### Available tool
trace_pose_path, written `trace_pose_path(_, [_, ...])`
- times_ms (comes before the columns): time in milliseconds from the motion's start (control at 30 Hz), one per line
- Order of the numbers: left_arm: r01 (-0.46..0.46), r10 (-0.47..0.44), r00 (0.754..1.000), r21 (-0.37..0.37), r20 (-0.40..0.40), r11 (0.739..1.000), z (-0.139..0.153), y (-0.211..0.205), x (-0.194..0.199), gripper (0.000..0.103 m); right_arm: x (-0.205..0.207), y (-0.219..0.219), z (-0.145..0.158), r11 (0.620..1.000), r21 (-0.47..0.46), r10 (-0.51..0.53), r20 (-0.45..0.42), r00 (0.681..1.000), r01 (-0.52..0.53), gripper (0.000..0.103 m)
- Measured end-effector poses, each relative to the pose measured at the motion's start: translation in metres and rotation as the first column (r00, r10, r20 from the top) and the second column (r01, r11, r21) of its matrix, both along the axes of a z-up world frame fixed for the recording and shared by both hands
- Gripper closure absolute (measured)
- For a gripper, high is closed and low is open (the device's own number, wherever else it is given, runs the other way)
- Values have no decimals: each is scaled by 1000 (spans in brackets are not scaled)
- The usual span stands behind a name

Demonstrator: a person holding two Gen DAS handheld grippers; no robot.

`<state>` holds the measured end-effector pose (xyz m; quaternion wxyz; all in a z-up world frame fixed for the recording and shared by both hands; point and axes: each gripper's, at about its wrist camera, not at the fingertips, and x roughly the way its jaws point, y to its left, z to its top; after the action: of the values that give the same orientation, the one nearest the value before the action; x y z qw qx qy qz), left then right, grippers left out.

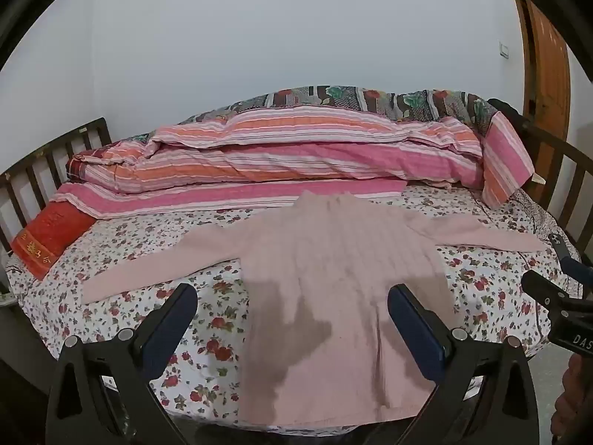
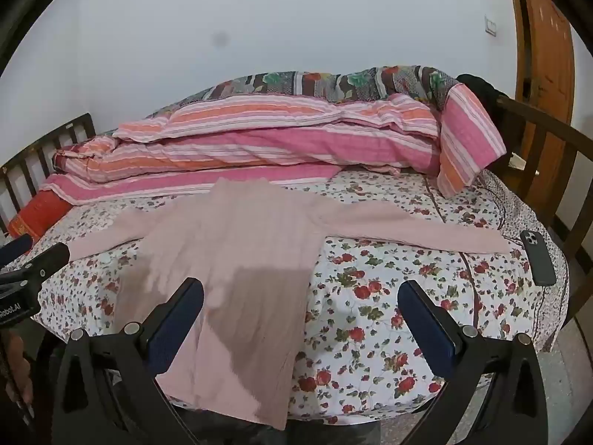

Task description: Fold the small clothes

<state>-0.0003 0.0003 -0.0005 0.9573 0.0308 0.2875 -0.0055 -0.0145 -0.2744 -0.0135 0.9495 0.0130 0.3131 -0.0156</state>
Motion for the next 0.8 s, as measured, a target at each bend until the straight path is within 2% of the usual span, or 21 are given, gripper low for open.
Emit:
trace_pose_path(67, [-1, 1, 1000, 3, -6, 1000, -1, 0, -1, 0, 3, 1, -1, 1000, -27, -4, -27, 1000, 3, 0])
trace_pose_path(200, [2, -2, 1000, 6, -16, 1000, -2, 1, -4, 0, -3, 9, 0, 1000, -28, -5, -22, 1000, 5, 0])
trace_pose_path(367, [1, -2, 999, -19, -40, 1000, -4, 3, 1, 0, -2, 9, 0, 1000, -8, -11, -27, 1000, 11, 0])
trace_pose_path(800, [1, -2, 998, -18, -56, 1000, -10, 0, 3, 0, -6, 4, -1, 1000, 7, -10, -26, 1000, 10, 0])
